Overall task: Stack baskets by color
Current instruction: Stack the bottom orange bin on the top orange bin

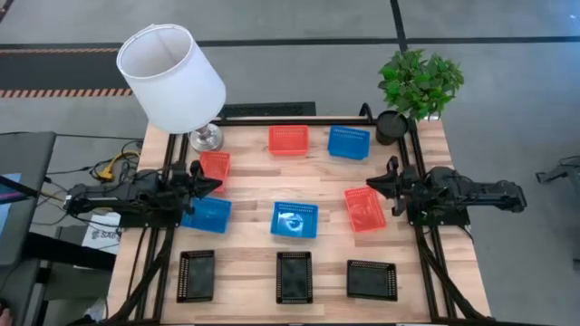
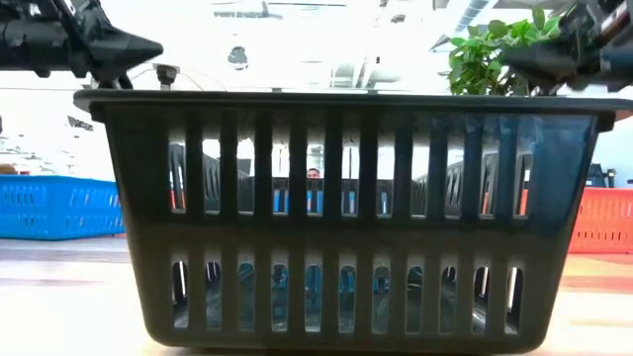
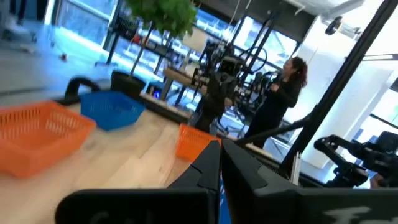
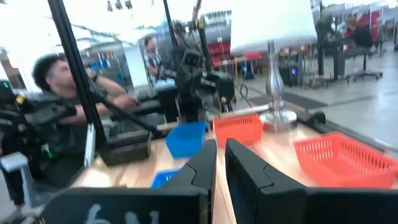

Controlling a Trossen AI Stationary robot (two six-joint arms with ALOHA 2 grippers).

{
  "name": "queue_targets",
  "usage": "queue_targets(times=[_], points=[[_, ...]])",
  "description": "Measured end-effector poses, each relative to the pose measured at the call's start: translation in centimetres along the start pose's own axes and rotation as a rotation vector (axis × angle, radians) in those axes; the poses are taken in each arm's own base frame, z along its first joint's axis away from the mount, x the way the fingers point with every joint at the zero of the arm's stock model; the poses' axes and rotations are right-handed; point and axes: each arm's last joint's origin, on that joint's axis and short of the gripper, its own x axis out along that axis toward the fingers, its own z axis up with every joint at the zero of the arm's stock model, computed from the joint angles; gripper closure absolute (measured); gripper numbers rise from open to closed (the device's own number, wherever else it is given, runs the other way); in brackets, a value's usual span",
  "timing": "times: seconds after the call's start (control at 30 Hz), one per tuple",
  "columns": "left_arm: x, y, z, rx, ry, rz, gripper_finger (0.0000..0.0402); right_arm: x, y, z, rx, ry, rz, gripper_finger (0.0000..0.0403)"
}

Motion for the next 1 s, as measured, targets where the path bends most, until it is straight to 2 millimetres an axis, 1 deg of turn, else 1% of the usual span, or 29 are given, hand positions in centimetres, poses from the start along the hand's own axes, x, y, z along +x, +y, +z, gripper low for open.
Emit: queue_targets(times=[0.07, 0.23, 0.43, 0.6, 0.73, 0.87, 1.0], points=[[-0.1, -0.3, 0.7, 0.033, -0.003, 0.015, 0.0401, 0.0, 0.2, 0.9, 0.001, -0.026, 0.001, 0.0344], [0.3, -1.3, 3.0, 0.148, -0.017, 0.018, 0.0401, 0.4, 0.4, 2.6, -0.031, -0.021, -0.015, 0.0344], [1.8, -2.7, 5.7, 0.268, 0.04, 0.046, 0.0401, 2.0, 1.0, 4.7, -0.059, 0.031, -0.023, 0.0344], [3.6, -3.9, 8.3, 0.362, 0.114, 0.127, 0.0401, 4.1, 1.5, 6.6, -0.113, 0.089, -0.029, 0.0344], [4.9, -4.7, 9.9, 0.455, 0.191, 0.18, 0.0401, 6.0, 1.9, 8.5, -0.145, 0.147, -0.034, 0.0344], [6.2, -5.3, 10.8, 0.499, 0.283, 0.214, 0.0389, 8.3, 2.4, 10.1, -0.106, 0.31, -0.064, 0.0344], [7.6, -5.7, 11.4, 0.502, 0.359, 0.232, 0.0353, 10.7, 2.8, 11.3, -0.014, 0.486, -0.119, 0.0344]])
